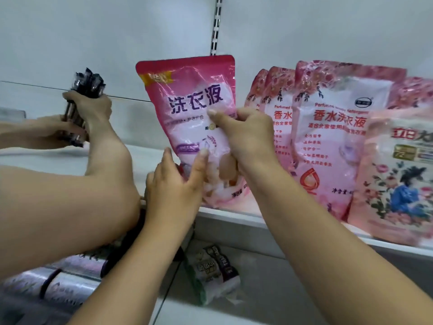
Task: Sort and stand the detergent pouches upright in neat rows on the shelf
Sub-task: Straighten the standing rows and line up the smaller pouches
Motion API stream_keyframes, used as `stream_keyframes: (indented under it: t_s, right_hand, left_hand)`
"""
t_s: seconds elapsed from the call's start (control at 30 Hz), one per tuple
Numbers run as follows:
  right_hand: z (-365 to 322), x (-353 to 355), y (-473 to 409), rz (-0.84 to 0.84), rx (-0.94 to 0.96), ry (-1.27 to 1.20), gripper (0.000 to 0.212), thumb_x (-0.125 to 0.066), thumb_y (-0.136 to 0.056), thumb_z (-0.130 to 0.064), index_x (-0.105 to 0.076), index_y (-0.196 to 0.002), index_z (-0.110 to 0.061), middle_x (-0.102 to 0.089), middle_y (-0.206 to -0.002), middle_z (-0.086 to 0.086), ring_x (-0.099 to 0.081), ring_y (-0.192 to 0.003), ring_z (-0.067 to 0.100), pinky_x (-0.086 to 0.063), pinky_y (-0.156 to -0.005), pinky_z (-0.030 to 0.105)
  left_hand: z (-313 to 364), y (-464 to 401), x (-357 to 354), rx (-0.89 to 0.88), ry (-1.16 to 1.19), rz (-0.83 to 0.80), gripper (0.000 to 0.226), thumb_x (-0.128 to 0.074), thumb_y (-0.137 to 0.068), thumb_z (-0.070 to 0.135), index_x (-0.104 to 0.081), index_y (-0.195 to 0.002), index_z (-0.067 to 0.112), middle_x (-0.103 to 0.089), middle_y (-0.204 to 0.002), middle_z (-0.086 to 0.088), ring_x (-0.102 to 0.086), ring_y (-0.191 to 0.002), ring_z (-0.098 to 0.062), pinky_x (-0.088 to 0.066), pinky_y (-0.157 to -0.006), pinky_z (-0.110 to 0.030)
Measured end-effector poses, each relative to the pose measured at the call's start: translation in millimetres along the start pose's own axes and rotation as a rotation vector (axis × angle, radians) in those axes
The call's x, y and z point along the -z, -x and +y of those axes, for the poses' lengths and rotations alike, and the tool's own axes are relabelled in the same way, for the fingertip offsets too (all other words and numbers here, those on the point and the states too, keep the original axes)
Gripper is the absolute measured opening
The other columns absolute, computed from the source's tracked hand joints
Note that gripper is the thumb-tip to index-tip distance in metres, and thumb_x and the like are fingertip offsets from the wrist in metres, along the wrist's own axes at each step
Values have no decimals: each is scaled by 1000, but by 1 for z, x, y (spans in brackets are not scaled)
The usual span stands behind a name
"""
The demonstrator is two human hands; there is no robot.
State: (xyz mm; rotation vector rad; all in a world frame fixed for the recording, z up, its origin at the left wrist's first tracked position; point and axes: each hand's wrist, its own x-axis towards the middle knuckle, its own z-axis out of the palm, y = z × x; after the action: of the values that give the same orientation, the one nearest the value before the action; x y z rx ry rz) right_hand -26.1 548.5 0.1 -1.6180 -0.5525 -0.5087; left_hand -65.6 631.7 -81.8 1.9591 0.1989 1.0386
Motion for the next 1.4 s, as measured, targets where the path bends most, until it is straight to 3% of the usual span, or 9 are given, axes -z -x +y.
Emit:
stream_keyframes:
  t_s: [0.17, 0.27, 0.5, 0.6, 0.83, 1.03, 1.2, 1.3, 1.4]
  right_hand:
    - [-10, 37, 25, -8, -42, -237, 21, -73, -77, -19, -65, -57, -18, -68, -68, 4, -67, -75, 25, -56, -78, 44]
    - [-18, 69, 43, -38, 18, -182, 34, -67, -83, -28, -63, -77, 5, -61, -71, 21, -52, -68, 20, -49, -68, 34]
    - [-30, 181, 78, -219, -17, -83, 18, -51, -87, -44, -59, -84, -28, -61, -85, -16, -59, -83, 3, -46, -83, 23]
    - [-21, 249, 84, -183, -111, -218, 17, -60, -87, -25, -66, -72, -22, -69, -70, -5, -66, -70, 15, -54, -78, 36]
    - [-4, 391, 101, 80, -59, -339, 14, -69, -77, -11, -63, -66, -17, -67, -54, -5, -63, -52, 8, -55, -57, 24]
    - [21, 454, 81, 87, -67, -67, 37, -63, -79, -45, -57, -108, -23, -66, -101, -3, -63, -97, 17, -51, -85, 36]
    - [51, 462, 62, 48, -352, -50, 51, -46, -88, -53, -49, -124, -16, -60, -109, 7, -57, -92, 25, -47, -59, 32]
    - [70, 461, 49, 53, -342, 65, 48, -35, -96, -45, -45, -130, -12, -54, -127, 9, -52, -112, 25, -42, -90, 32]
    - [86, 458, 39, -48, -355, 162, 50, -27, -99, -41, -34, -140, -13, -44, -140, 11, -41, -128, 28, -31, -108, 39]
  left_hand:
    - [30, 21, 1, 88, 364, -122, 76, -63, -54, 75, -48, -102, 18, -61, -95, 3, -62, -88, -13, -51, -77, -32]
    - [50, 42, -2, 16, 496, -116, 68, -78, -54, 58, -57, -105, 17, -69, -90, 7, -67, -81, -7, -52, -70, -24]
    - [114, 108, -50, -31, 647, -115, 47, -70, -49, 42, -61, -90, 23, -71, -76, 16, -67, -70, 0, -51, -62, -13]
    - [153, 141, -88, -30, 659, -151, 29, -74, -61, 29, -57, -83, 26, -67, -63, 22, -62, -59, 8, -46, -52, -6]
    - [238, 205, -182, 6, 771, -401, 18, -73, -65, 21, -58, -76, 18, -62, -48, 13, -56, -43, 4, -39, -40, -8]
    - [278, 205, -238, -21, 765, -311, 31, -77, -58, 28, -64, -85, 19, -72, -70, 6, -68, -66, -8, -54, -59, -19]
    - [288, 176, -286, -101, 594, -240, 34, -76, -68, 33, -57, -93, 19, -64, -76, 6, -63, -70, -13, -49, -58, -19]
    - [279, 167, -308, -54, 524, -394, 28, -70, -74, 38, -55, -93, 25, -64, -83, 7, -61, -77, -11, -47, -56, -10]
    - [268, 159, -313, 27, 531, -550, 80, -68, -51, 68, -55, -115, 22, -68, -100, -2, -63, -95, -23, -53, -85, -36]
